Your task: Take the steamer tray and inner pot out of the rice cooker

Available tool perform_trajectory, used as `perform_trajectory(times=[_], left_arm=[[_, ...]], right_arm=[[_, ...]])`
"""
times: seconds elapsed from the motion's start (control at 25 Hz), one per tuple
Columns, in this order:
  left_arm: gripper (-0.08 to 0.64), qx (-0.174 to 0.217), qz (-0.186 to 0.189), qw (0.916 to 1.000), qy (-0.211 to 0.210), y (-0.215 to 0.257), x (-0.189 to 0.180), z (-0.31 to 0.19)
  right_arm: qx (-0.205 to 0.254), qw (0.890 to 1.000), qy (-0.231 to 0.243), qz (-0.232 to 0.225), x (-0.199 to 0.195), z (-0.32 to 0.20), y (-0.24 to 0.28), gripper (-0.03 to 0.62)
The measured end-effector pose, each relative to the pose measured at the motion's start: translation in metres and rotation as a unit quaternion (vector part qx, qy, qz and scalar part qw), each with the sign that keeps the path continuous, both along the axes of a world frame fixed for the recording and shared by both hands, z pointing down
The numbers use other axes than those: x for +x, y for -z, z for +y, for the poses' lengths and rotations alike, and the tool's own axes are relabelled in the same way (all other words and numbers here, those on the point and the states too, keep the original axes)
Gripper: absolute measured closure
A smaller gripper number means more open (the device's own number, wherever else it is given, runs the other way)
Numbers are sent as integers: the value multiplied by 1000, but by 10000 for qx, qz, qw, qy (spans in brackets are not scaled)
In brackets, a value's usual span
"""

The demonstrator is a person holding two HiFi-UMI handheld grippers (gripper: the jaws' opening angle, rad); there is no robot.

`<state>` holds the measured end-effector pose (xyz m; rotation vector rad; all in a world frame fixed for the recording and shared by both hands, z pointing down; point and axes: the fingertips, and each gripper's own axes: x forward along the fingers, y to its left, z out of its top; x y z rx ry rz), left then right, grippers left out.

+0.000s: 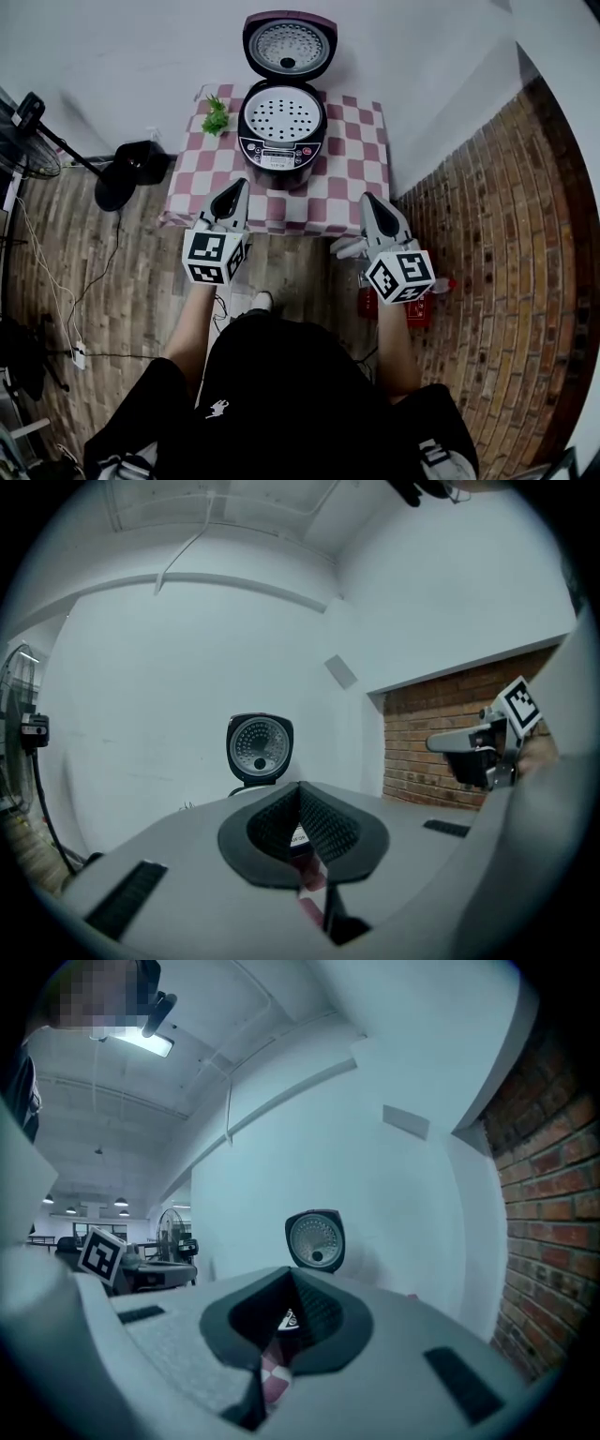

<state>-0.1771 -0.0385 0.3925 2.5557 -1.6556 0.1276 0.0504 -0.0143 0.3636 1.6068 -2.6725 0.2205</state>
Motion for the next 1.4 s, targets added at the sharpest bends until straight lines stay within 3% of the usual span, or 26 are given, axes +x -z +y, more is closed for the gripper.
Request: perform_trajectory(times=[0.32,0.84,1.4], left_arm=[[558,-93,175,9996,-212,-8,-39,-38],[557,-409,222,9989,28,-36,-82,-62],[557,-475,43,9981,380,-40,-70,-133]], right_arm=[[12,9998,-158,102,-38,-33,0,591],[-207,9994,46,261,-73,-74,-8,591],[-346,9982,415,247,-56,-172,-30,591]])
